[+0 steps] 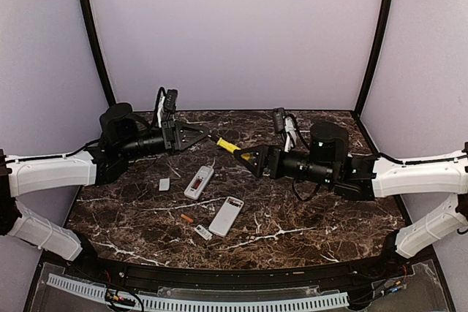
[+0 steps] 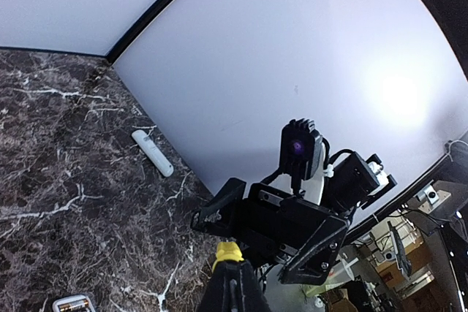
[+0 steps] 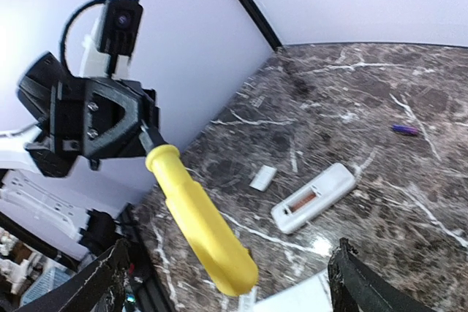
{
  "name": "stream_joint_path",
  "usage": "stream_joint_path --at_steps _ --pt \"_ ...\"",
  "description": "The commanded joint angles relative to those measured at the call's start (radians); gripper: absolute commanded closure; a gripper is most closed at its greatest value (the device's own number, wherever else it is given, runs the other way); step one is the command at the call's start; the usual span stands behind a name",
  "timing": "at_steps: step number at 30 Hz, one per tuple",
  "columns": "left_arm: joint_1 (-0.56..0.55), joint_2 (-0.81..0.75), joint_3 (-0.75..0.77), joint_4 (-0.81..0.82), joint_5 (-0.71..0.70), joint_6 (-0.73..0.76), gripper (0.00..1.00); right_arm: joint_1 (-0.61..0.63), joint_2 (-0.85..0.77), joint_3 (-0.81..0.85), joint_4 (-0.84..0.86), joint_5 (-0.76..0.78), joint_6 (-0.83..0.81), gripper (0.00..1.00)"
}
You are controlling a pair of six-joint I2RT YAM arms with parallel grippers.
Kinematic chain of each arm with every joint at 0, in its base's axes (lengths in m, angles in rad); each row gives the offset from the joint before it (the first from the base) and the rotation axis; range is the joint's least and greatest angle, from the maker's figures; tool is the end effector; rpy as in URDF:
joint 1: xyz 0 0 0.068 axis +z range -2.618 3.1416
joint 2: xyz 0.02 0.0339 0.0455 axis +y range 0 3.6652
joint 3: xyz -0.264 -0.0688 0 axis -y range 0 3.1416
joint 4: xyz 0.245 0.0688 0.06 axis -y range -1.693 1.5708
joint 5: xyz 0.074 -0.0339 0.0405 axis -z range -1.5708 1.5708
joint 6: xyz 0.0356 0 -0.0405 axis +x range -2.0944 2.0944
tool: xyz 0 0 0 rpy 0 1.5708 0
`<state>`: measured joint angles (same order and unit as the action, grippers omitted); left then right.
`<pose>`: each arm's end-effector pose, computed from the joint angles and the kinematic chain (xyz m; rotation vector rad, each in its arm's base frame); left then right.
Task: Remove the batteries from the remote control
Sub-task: Pass from the right arm to the left, then pass from the left arm to the right
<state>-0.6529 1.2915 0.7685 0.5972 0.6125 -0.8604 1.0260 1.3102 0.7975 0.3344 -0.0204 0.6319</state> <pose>0.2197 -0.1938 0.3045 0.3920 1.7164 -1.6155 0.1563 0.2593 0.2813 -0.3912 1.8761 1.1942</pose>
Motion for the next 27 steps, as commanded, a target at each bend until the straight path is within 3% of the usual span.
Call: stream_joint_path --at_steps 1,4,10,27 --pt "-0.012 -0.049 -0.035 0.201 0.055 -0.005 1.00 -0.006 0.024 0.019 0.245 -0.154 0.055 0.07" --pt "-0.019 -0.057 -0.038 0.220 0.067 0.000 1.00 -0.007 0.057 0.048 0.266 -0.205 0.050 0.09" --pt "-0.028 -0.074 -0.049 0.228 0.059 0.011 1.00 -0.005 0.107 0.096 0.320 -0.273 0.059 0.24" --pt "-0.029 -0.073 -0.061 0.265 0.057 0.006 1.00 0.002 0.128 0.114 0.372 -0.285 0.075 0.58"
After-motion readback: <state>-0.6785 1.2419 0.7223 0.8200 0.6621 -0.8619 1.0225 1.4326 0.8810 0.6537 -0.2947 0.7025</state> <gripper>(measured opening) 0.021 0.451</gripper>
